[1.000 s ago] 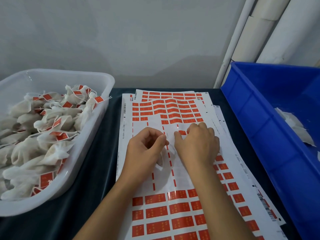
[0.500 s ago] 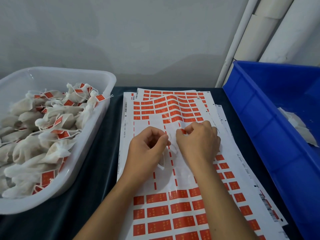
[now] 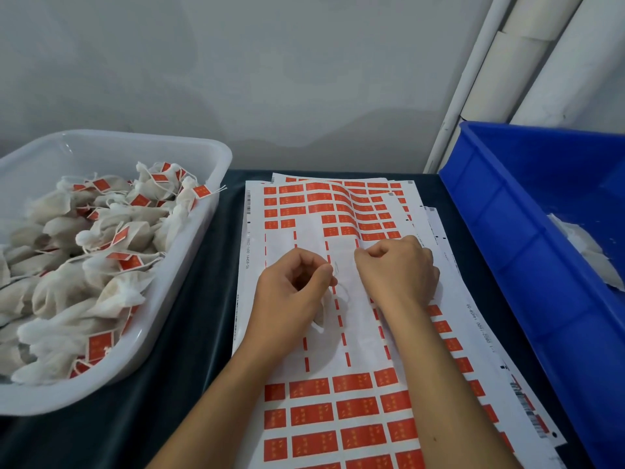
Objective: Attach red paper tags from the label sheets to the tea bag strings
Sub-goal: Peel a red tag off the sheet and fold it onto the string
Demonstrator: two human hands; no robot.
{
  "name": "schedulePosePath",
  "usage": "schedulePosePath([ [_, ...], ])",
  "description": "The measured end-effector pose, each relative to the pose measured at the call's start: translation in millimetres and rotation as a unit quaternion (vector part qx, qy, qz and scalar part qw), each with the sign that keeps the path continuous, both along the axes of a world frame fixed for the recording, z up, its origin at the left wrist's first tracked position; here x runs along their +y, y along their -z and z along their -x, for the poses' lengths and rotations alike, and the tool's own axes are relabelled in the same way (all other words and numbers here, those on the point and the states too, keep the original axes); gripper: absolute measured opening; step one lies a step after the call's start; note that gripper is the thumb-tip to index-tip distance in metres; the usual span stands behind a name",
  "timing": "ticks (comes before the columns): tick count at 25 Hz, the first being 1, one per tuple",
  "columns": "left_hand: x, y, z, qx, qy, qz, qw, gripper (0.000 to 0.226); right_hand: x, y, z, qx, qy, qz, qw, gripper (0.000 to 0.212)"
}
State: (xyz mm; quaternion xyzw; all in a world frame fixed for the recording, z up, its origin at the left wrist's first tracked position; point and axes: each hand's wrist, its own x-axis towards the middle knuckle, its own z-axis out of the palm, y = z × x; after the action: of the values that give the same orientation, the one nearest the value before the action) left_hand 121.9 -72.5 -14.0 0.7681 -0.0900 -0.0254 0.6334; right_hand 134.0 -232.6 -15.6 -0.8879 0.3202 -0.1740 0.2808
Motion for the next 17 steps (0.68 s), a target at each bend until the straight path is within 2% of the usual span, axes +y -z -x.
schedulePosePath([
  [9,0.2,-1.5,-0.4,0.005,-0.001,0.005,1.000,0.009,-12.5,-7.0,1.5,0.027,-0.035,-0.060,0.997,0.032],
  [15,0.4,-2.9,0.3,0.009,-0.001,0.007,1.000,0.009,-10.3,-7.4,4.2,0.027,-0.054,0.002,0.998,0.026],
  [17,1.1,-3.6,0.3,0.011,0.000,0.013,1.000,0.009,-13.7,-6.7,2.7,0.018,-0.067,-0.019,0.997,0.023],
])
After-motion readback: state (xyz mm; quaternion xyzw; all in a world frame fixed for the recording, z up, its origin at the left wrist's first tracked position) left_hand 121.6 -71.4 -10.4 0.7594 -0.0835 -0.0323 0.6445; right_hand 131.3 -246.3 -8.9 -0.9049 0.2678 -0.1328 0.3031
